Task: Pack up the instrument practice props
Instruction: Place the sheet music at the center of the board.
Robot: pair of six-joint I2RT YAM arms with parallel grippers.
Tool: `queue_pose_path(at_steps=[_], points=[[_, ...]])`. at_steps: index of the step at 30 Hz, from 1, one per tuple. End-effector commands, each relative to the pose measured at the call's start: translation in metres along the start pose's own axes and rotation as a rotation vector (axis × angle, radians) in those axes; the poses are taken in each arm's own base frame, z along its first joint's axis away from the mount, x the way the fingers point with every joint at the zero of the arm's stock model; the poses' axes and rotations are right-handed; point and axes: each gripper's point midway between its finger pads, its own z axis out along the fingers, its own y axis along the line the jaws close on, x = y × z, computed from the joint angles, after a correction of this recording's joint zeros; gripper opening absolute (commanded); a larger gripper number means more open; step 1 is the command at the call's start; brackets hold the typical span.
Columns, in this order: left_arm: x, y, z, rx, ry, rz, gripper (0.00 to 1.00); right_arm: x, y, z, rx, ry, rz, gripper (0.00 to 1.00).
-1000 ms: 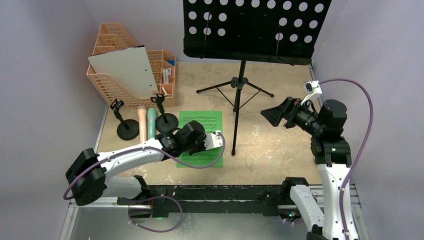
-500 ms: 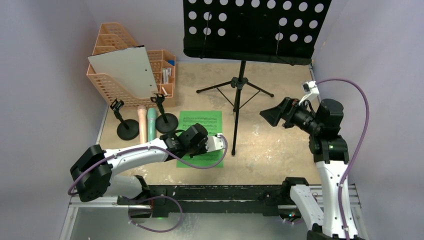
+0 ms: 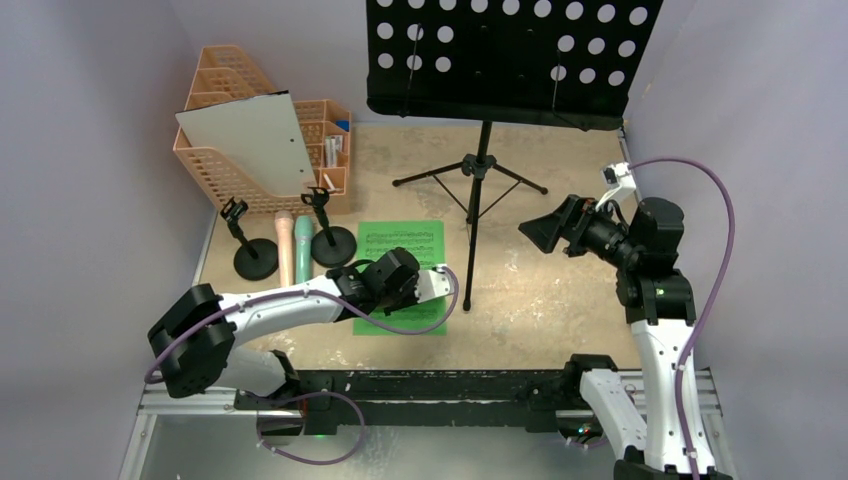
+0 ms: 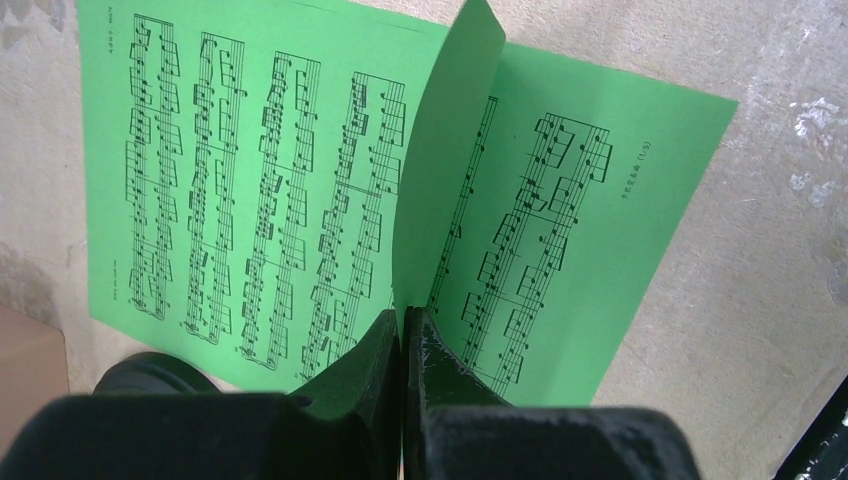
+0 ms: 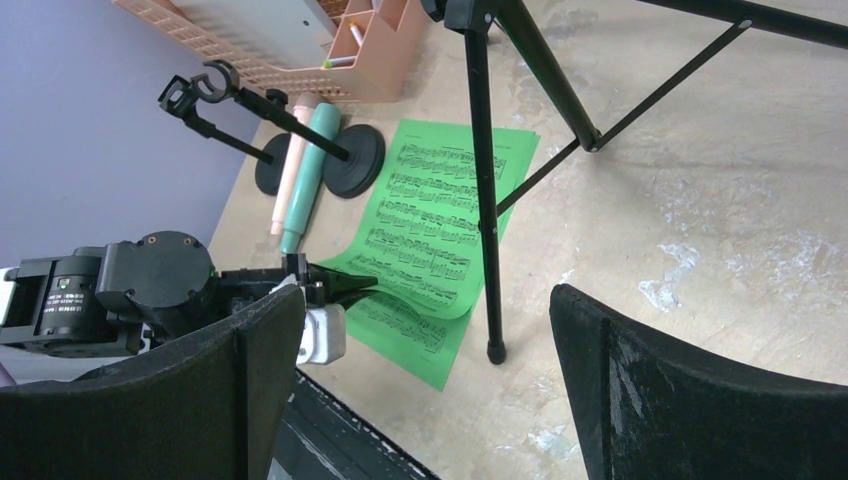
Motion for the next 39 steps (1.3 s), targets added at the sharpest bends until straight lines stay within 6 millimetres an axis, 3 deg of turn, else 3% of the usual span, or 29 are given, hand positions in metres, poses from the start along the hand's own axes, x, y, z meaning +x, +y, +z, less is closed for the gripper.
queue_pose_path(at_steps=[1,5,12,19,27,35,39], points=[[-0.009,0.002,-0.001,-0.011,-0.024,-0.017,0.02,-0.002,0.004,0.002,-0.033,-0.010,-0.037,0.94],[-0.006,-0.003,-0.004,0.004,-0.017,-0.010,0.08,-0.003,0.003,0.003,-0.030,-0.008,-0.035,0.94],[-0.009,-0.009,-0.013,0.031,-0.042,-0.013,0.32,-0.003,0.001,0.003,-0.022,-0.005,-0.032,0.94],[-0.010,-0.020,-0.022,0.085,-0.055,-0.013,0.37,-0.001,-0.002,0.005,-0.014,-0.003,-0.031,0.94],[-0.018,-0.049,-0.031,0.199,-0.086,-0.015,0.34,0.003,-0.011,0.012,-0.004,0.009,-0.021,0.94],[-0.033,-0.040,-0.047,0.163,-0.158,-0.046,0.41,0.005,-0.022,0.023,-0.011,-0.012,-0.032,0.94],[-0.057,-0.020,-0.058,0.072,-0.238,-0.129,0.45,0.000,-0.025,0.032,-0.044,-0.079,-0.048,0.95]])
